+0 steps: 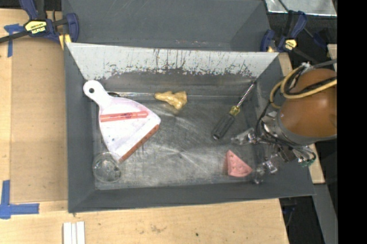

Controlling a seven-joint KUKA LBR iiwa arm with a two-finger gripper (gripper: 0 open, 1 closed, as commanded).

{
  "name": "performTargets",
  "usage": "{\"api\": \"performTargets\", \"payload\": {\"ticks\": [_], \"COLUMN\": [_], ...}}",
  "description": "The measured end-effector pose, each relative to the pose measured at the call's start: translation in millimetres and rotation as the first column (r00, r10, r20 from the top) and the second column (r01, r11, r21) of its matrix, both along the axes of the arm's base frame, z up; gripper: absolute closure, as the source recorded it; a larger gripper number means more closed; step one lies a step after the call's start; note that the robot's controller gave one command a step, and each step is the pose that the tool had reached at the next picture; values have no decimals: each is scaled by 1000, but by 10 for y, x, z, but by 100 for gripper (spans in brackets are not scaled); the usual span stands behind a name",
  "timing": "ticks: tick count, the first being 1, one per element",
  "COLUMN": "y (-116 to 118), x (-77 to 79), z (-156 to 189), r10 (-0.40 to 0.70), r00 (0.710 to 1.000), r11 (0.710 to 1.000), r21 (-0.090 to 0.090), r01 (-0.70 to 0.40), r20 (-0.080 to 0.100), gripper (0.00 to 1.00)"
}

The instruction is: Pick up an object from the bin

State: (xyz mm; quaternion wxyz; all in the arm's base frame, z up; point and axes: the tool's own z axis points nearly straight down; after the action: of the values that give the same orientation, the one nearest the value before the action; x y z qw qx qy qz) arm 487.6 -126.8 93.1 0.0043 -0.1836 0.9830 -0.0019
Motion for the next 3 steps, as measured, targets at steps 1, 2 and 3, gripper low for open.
{"api": "performTargets", "payload": {"ticks": [1,2,3], "y": [30,591,590], "x": [55,22,21], "z": [-271,-184,-184], "r10": [-25,129,129], "r00": [1000,992,992], "r11": [1000,992,992], "r21": [-1,0,0], "r01": [25,-129,-129], "r20": [10,10,10], "gripper": [0,100,100]}}
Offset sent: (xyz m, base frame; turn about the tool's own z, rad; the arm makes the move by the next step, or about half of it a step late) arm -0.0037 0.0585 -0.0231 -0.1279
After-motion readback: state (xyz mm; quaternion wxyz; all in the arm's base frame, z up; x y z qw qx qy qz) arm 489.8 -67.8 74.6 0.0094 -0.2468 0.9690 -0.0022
